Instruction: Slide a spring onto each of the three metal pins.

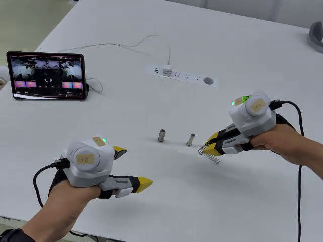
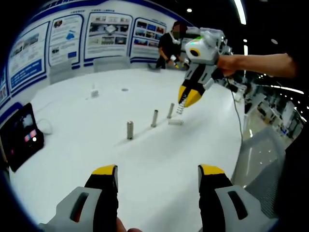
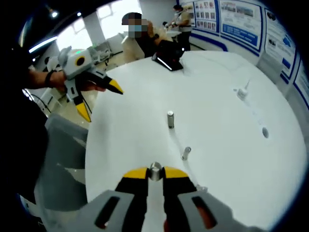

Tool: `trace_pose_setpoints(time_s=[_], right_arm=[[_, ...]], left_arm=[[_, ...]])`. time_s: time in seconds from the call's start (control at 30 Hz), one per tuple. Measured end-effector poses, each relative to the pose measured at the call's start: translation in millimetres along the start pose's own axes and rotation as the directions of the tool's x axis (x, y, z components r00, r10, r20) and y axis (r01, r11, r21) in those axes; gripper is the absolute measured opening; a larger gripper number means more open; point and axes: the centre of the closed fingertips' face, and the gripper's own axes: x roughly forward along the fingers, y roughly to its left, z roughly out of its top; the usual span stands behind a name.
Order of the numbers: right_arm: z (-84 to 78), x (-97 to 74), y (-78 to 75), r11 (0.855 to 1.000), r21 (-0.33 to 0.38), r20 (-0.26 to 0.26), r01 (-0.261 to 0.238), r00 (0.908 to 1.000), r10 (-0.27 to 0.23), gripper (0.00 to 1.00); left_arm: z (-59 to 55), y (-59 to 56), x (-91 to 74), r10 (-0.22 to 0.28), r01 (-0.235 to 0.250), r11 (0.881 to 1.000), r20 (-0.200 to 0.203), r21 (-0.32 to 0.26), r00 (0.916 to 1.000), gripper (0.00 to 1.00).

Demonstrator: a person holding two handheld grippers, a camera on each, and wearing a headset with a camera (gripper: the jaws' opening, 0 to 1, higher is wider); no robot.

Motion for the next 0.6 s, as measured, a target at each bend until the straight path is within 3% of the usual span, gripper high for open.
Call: trace_pose_setpoints(time_s=[0.6], right_arm=[[14.0,10.2,-31.1,0.999,-0.019,-0.029,0.038,0.9989,-0.038,0.13]], left_arm=[[-7.8,10.4,-5.9,0.029,-0.029,0.998,-0.003,-0.047,0.9996,0.73]])
